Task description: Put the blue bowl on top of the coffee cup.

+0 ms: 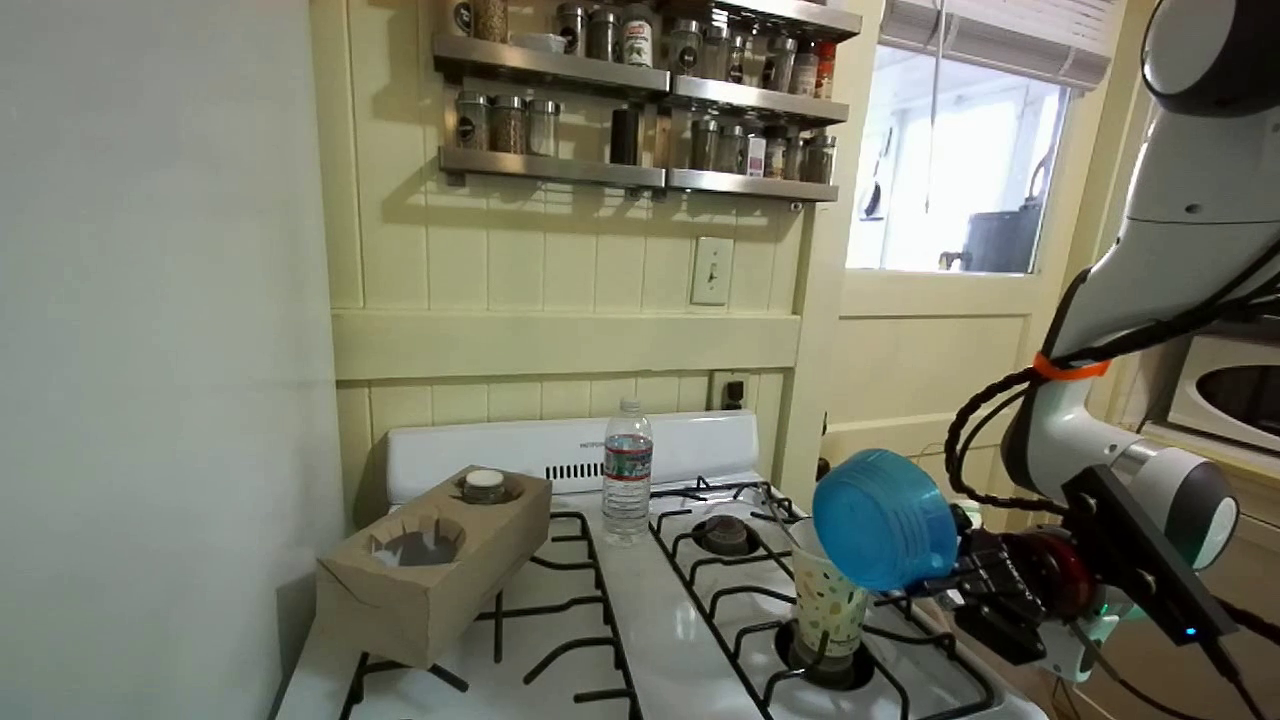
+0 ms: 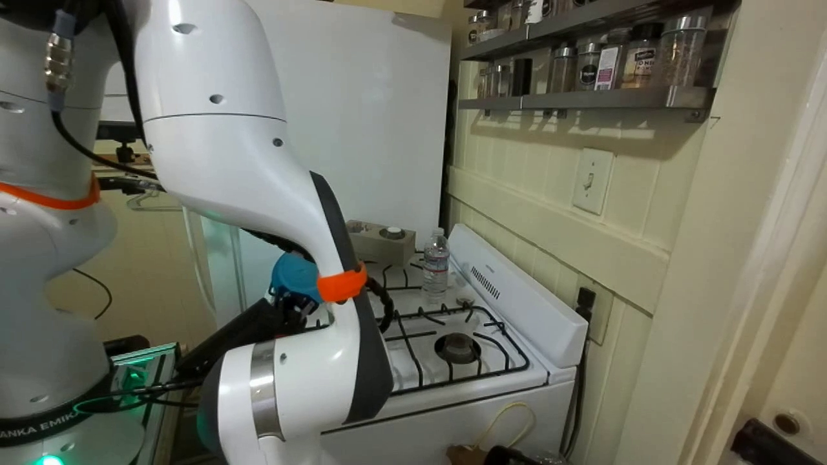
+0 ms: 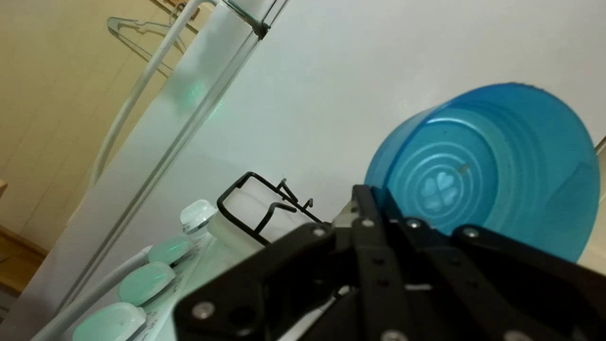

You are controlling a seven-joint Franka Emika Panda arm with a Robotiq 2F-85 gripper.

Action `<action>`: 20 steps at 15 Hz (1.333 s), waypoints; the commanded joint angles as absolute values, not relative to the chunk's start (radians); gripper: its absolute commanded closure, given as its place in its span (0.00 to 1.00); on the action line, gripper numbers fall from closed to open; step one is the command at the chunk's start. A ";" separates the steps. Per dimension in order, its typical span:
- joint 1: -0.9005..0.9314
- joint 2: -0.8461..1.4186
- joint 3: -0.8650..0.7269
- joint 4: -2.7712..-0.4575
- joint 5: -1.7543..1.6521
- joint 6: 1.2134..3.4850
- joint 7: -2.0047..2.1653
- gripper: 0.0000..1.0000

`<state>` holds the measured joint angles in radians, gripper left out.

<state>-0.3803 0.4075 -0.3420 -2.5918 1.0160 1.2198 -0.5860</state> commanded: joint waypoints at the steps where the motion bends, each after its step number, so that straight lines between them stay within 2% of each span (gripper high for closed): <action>1: -0.412 0.365 -0.376 -2.618 1.005 1.202 -0.665 0.99; 10: -0.387 0.271 -0.412 -2.633 1.133 1.256 -0.559 0.99; 15: -0.313 0.228 -0.370 -2.590 1.112 1.269 -0.268 0.99; 20: -0.293 0.131 -0.394 -2.652 1.075 1.399 -0.002 0.99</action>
<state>-0.2997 0.2193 -0.3720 -2.5937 1.1028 1.3026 -0.1432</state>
